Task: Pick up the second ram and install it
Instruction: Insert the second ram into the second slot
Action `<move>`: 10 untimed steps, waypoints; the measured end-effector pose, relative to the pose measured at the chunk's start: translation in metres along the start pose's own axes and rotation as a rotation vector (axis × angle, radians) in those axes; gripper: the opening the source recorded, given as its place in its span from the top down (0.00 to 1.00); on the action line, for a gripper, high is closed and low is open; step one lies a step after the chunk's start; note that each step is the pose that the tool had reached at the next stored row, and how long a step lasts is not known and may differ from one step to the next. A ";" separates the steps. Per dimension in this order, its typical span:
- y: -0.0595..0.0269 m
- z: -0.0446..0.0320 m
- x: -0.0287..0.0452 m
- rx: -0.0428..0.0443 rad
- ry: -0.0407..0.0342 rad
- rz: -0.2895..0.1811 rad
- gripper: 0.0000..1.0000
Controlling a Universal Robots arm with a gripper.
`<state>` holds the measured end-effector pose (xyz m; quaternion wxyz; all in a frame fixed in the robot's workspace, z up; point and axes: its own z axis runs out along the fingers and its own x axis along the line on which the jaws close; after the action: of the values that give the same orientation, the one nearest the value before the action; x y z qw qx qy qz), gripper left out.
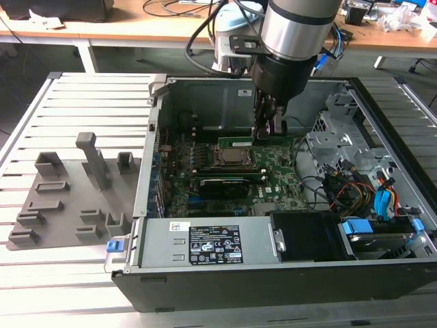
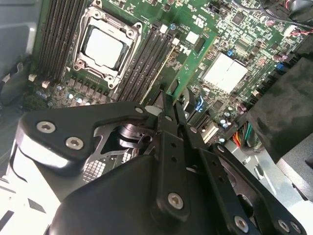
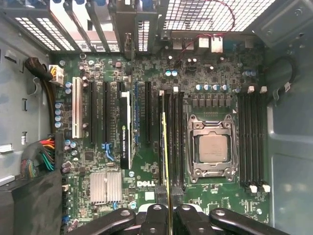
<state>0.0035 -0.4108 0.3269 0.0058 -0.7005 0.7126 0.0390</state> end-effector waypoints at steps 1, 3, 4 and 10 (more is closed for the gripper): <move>-0.0001 0.0014 0.0001 0.0000 0.0000 0.000 0.86; -0.0002 0.0047 0.0003 0.0000 -0.0001 0.000 0.86; -0.0003 0.0065 0.0004 0.0000 0.0000 0.000 0.86; -0.0007 0.0150 0.0010 0.0000 0.0000 0.000 0.86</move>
<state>0.0035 -0.4108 0.3118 0.0058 -0.7005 0.7126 0.0390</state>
